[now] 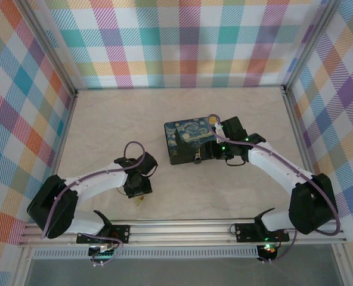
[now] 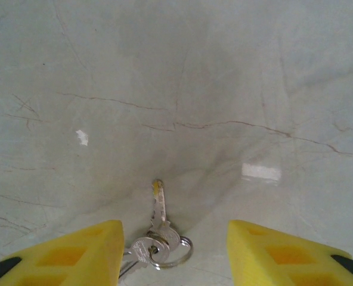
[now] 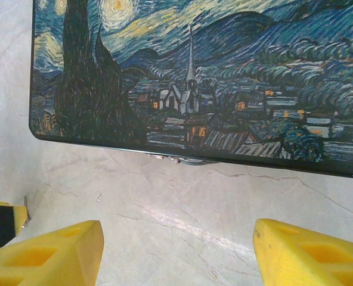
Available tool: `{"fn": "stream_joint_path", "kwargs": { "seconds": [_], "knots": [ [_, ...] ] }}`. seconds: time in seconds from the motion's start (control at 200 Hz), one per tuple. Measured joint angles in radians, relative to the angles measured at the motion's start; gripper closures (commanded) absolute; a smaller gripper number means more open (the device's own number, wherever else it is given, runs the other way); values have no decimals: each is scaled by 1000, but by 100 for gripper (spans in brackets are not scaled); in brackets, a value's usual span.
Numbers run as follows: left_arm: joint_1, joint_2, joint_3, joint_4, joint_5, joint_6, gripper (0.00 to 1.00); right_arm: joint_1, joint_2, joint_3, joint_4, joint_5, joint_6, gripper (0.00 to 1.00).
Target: Unlock the padlock with the key
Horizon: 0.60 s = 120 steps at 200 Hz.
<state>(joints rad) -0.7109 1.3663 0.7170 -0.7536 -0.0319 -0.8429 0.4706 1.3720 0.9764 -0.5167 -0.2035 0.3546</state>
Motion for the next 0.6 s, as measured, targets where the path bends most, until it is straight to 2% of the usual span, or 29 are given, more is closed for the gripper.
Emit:
{"fn": "stream_joint_path", "kwargs": {
  "seconds": [0.105,0.225,0.43,0.515,0.6],
  "knots": [
    [0,27,11,-3,-26,-2,57,0,2,0,0,-7,0,33],
    [0,42,29,2,-41,-4,68,0,2,0,2,-16,0,33],
    [-1,66,24,24,-40,-3,70,0,2,0,4,-19,0,33],
    [-1,66,21,28,-40,-6,75,0,2,0,8,-19,0,33],
    [-2,66,18,31,-39,-6,76,0,2,0,8,-23,0,33]
  ]
}}
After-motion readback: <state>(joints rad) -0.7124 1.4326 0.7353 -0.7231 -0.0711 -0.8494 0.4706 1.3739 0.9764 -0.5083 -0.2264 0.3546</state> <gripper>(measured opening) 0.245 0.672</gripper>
